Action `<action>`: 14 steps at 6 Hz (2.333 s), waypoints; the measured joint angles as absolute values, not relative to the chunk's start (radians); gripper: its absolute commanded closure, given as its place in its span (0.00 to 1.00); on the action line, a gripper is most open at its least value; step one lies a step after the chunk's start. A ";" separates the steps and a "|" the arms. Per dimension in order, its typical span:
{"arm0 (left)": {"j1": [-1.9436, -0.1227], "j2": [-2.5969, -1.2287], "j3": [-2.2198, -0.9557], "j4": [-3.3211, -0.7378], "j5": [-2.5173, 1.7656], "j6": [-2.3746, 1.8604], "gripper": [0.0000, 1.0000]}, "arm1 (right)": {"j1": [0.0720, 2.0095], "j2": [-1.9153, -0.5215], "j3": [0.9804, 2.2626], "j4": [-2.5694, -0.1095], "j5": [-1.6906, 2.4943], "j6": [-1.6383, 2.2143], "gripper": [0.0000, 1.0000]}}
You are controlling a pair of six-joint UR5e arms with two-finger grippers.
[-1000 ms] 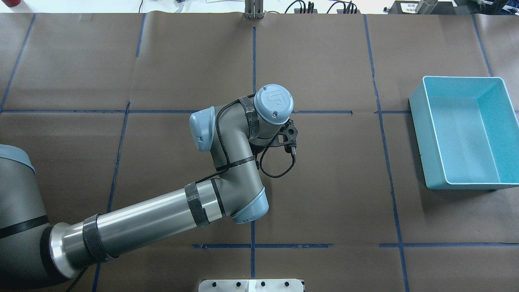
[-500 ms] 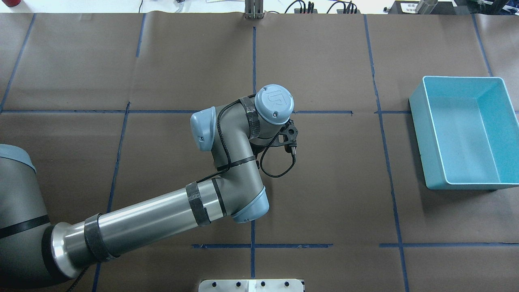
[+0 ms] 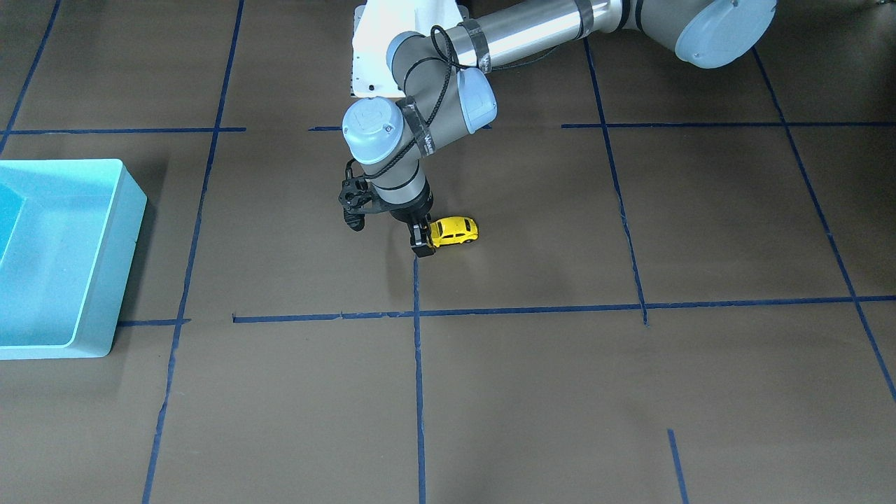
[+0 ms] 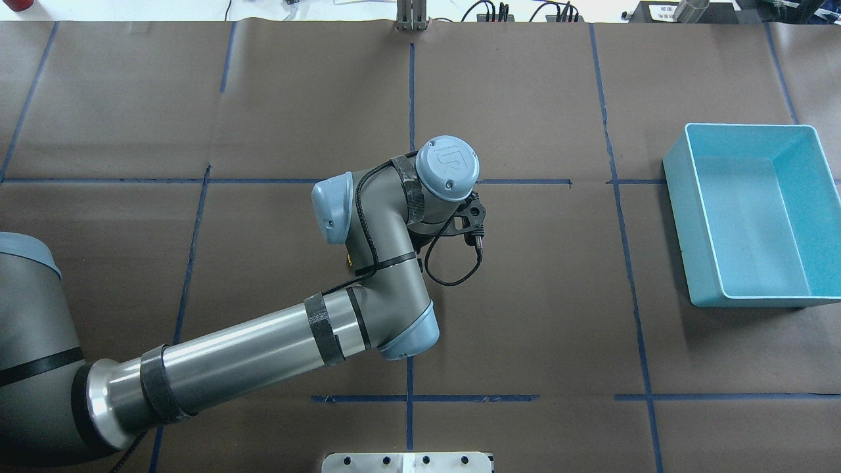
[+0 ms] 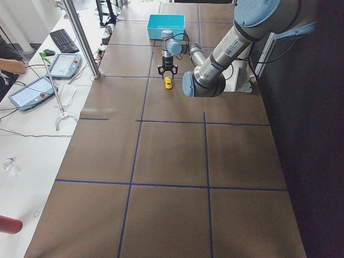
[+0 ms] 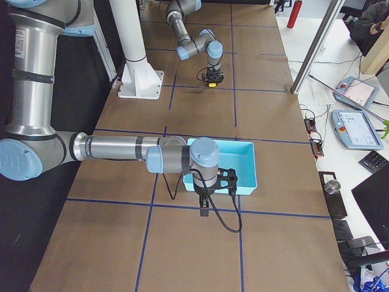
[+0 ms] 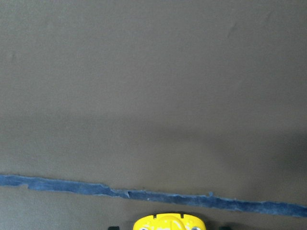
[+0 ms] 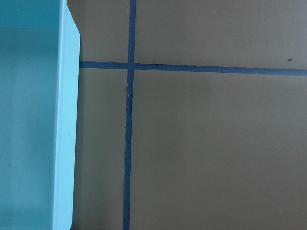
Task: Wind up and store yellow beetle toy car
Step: 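Lower the left gripper and press down on the car's roof, then drag the pressed car backward along the table with the left gripper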
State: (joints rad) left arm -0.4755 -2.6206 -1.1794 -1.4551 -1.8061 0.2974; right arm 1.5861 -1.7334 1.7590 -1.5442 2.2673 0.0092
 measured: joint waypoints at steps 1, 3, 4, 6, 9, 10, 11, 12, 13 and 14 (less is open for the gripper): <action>-0.475 -2.623 -1.177 -1.455 -1.805 0.295 0.77 | 1.586 -1.733 1.759 -1.544 2.267 0.009 0.00; -0.474 -2.631 -1.178 -1.453 -1.804 0.295 0.88 | 1.586 -1.733 1.758 -1.544 2.267 0.009 0.00; -0.475 -2.638 -1.200 -1.454 -1.804 0.295 0.92 | 1.586 -1.733 1.758 -1.544 2.267 0.009 0.00; -0.475 -2.619 -1.299 -1.521 -1.811 0.294 0.92 | 1.586 -1.733 1.758 -1.544 2.267 0.009 0.00; -0.448 -2.559 -1.319 -1.730 -1.816 0.309 0.92 | 1.586 -1.733 1.758 -1.544 2.267 0.009 0.00; -0.438 -2.558 -1.313 -1.748 -1.817 0.354 0.92 | 1.586 -1.733 1.758 -1.544 2.267 0.009 0.00; -0.436 -2.559 -1.308 -1.753 -1.818 0.413 0.92 | 1.586 -1.733 1.758 -1.545 2.267 0.009 0.00; -0.436 -2.559 -1.305 -1.753 -1.820 0.434 0.92 | 1.586 -1.733 1.758 -1.544 2.267 0.009 0.00; -0.436 -2.557 -1.304 -1.753 -1.822 0.440 0.92 | 1.586 -1.733 1.758 -1.544 2.267 0.009 0.00; -0.438 -2.555 -1.302 -1.753 -1.828 0.435 0.92 | 1.586 -1.733 1.758 -1.544 2.267 0.009 0.00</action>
